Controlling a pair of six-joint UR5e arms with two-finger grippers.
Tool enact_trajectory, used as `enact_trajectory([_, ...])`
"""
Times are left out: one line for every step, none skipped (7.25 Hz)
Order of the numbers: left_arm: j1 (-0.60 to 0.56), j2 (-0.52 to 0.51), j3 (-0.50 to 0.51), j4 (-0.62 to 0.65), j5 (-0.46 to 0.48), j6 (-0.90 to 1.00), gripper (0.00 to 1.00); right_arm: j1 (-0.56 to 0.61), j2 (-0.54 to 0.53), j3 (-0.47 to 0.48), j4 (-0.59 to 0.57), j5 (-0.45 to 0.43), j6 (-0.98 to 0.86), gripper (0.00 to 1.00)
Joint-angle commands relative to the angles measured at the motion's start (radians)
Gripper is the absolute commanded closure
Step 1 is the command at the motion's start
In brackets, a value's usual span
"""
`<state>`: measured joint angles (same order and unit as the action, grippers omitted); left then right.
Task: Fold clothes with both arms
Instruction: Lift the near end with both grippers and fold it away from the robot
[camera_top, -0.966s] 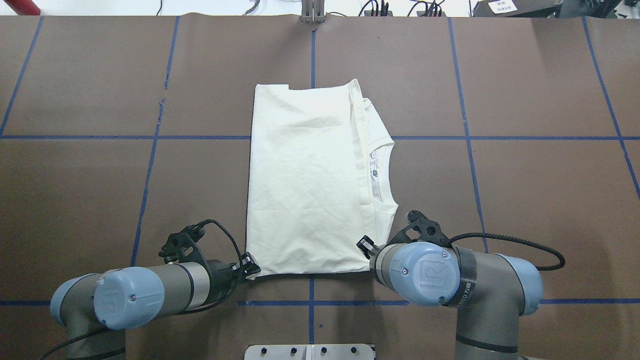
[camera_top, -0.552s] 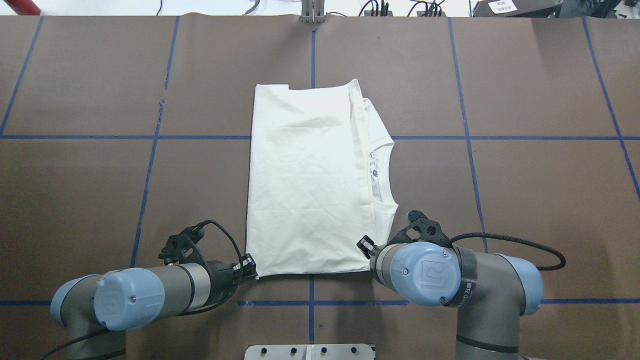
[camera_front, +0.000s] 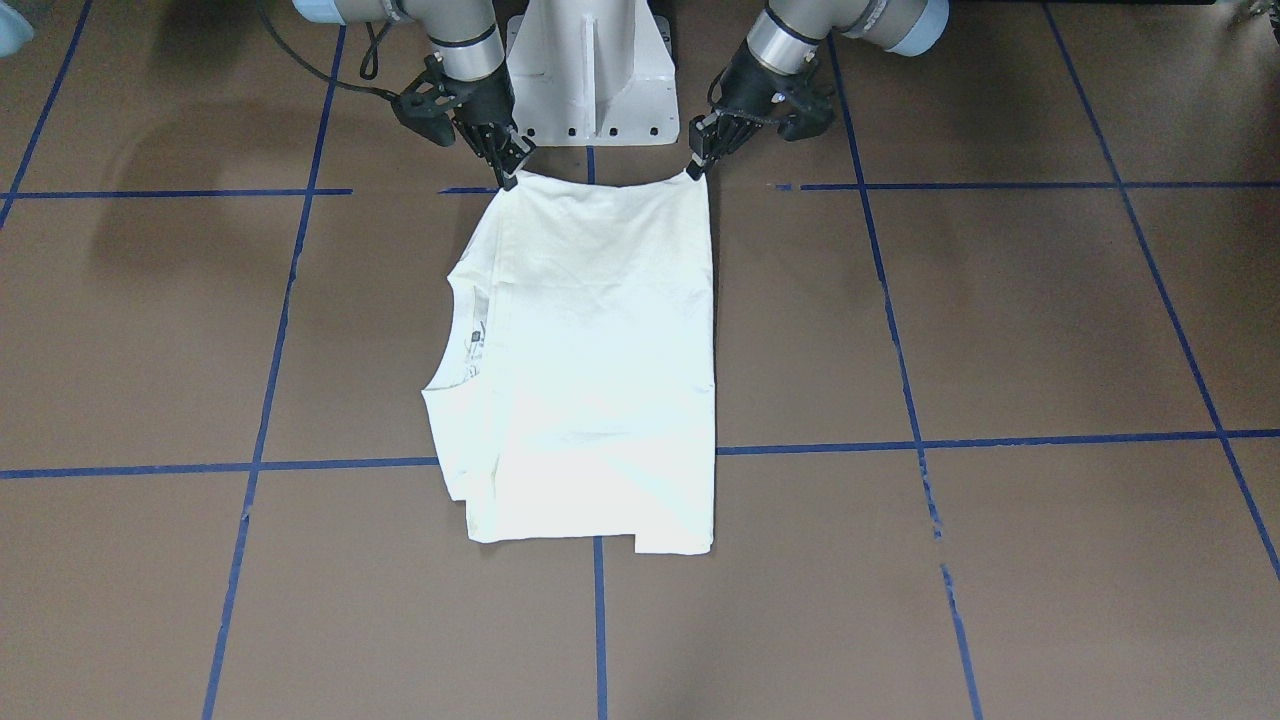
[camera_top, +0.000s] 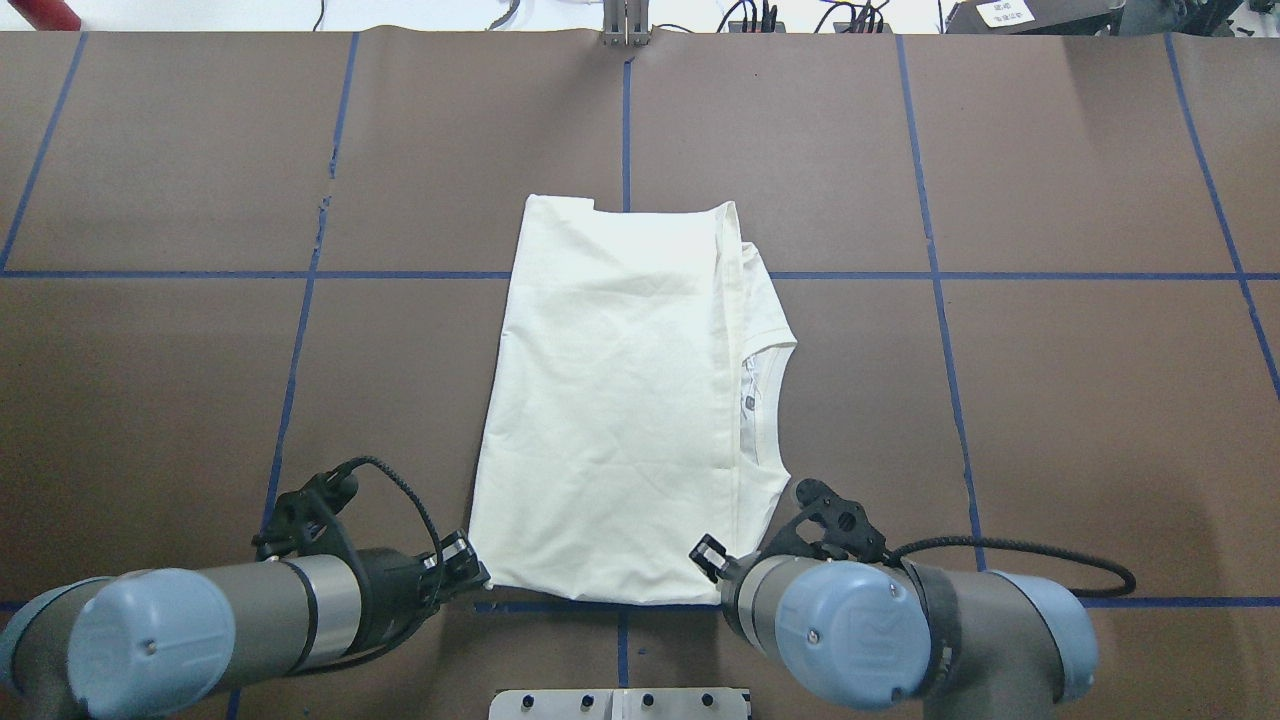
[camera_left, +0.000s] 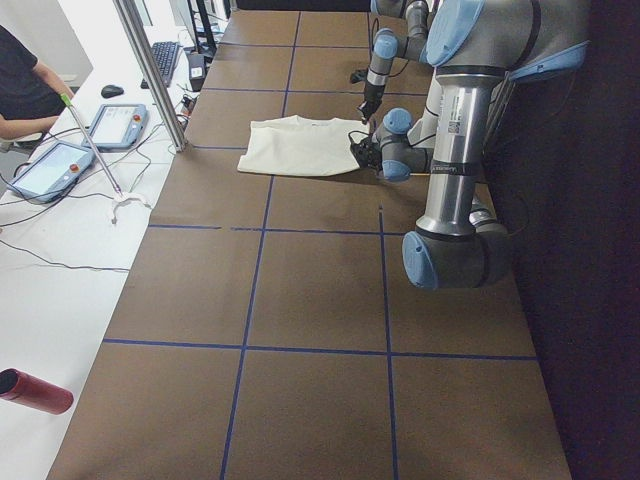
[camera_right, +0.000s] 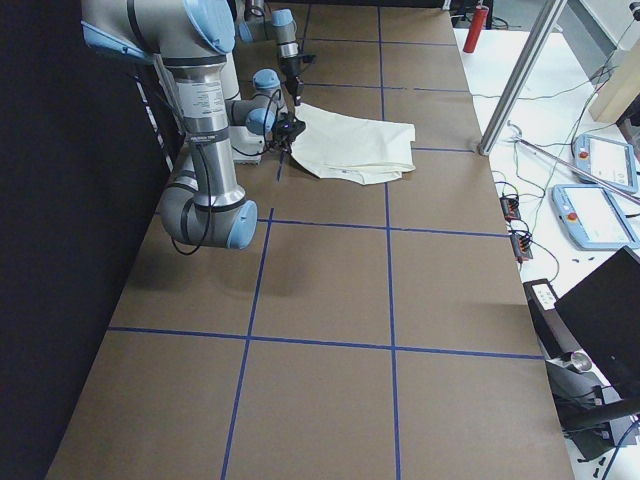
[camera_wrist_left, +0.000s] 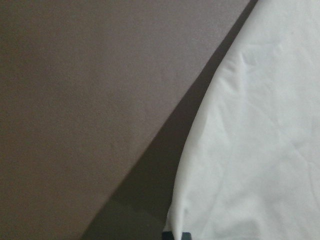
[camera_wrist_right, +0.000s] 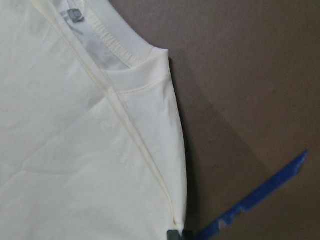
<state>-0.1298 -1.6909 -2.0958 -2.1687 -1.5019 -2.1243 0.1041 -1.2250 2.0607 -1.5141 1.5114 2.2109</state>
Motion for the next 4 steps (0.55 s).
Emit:
enact_trajectory([0.114,0.031,-0.122,0.081,0.096,-0.080,1.00,-0.080,-0.089,0.134,-0.003,-0.049,0.001,1.00])
enact_trajectory([0.111,0.010,-0.148,0.125,0.094,-0.077,1.00,-0.049,-0.100,0.156,-0.005,-0.050,0.000,1.00])
enact_trajectory([0.032,-0.068,-0.129,0.210,0.092,-0.041,1.00,0.006,-0.091,0.160,-0.005,-0.050,-0.005,1.00])
enact_trajectory([-0.126,-0.257,-0.060,0.328,0.054,0.101,1.00,0.062,-0.070,0.142,-0.002,-0.045,-0.026,1.00])
